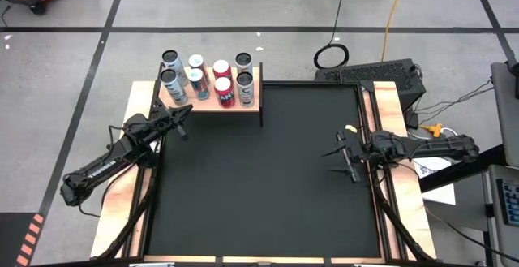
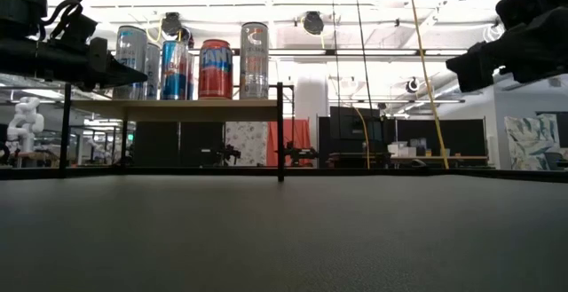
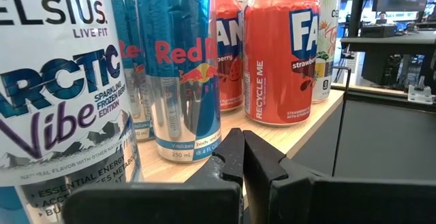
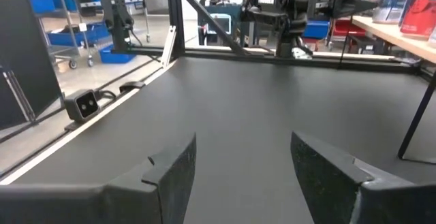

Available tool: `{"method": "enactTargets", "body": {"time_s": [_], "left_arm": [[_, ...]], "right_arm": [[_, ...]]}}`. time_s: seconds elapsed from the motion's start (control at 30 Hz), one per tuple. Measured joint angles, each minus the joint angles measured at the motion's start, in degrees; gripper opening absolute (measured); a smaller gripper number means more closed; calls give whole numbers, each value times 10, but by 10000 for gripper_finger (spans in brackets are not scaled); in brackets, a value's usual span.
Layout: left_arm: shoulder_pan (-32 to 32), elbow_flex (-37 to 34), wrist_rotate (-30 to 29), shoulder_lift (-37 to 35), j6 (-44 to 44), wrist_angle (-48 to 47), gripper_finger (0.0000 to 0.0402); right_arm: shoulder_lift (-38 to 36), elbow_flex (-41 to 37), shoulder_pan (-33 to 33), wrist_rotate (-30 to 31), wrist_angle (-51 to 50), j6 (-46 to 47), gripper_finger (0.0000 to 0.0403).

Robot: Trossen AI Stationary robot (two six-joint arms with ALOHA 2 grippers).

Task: Place canned beverage on shelf
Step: Return to Home Position

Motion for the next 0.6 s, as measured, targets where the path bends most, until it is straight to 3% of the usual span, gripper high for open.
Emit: {"method": "enactTargets", "body": {"time_s": [0.6], "left_arm": [[0,0,0,0,0,0,2]], "right_arm": [[5,0,0,0,0,0,219]]}}
